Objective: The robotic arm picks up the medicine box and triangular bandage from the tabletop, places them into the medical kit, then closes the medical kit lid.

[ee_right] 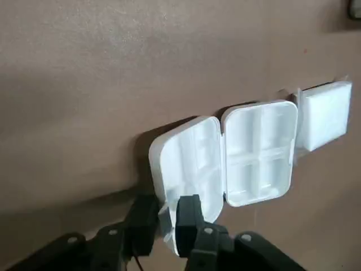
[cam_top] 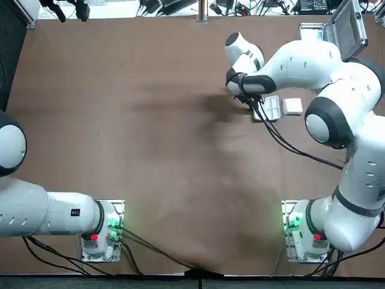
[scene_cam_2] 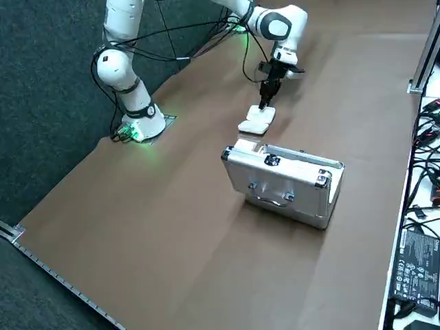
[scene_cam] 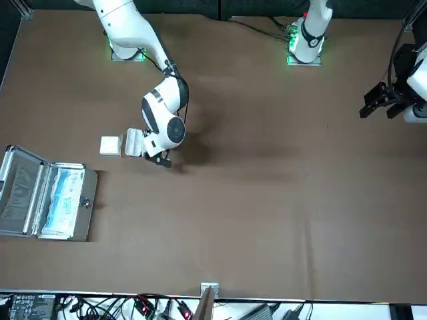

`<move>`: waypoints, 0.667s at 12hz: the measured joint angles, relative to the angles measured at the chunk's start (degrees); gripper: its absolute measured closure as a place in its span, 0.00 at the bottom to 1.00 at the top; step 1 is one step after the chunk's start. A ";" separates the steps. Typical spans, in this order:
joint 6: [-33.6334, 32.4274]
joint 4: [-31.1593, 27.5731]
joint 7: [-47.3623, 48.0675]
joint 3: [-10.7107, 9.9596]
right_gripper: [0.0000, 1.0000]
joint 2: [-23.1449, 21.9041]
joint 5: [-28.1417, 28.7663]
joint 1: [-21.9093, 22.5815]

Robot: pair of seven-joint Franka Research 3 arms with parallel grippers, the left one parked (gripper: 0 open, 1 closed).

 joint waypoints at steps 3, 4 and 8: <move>-0.17 0.15 0.36 -0.01 0.92 -0.14 -0.01 0.00; -0.18 0.25 0.77 -0.02 0.93 -0.20 -0.01 0.00; -2.25 2.94 2.98 -0.05 0.98 -0.62 -0.04 0.01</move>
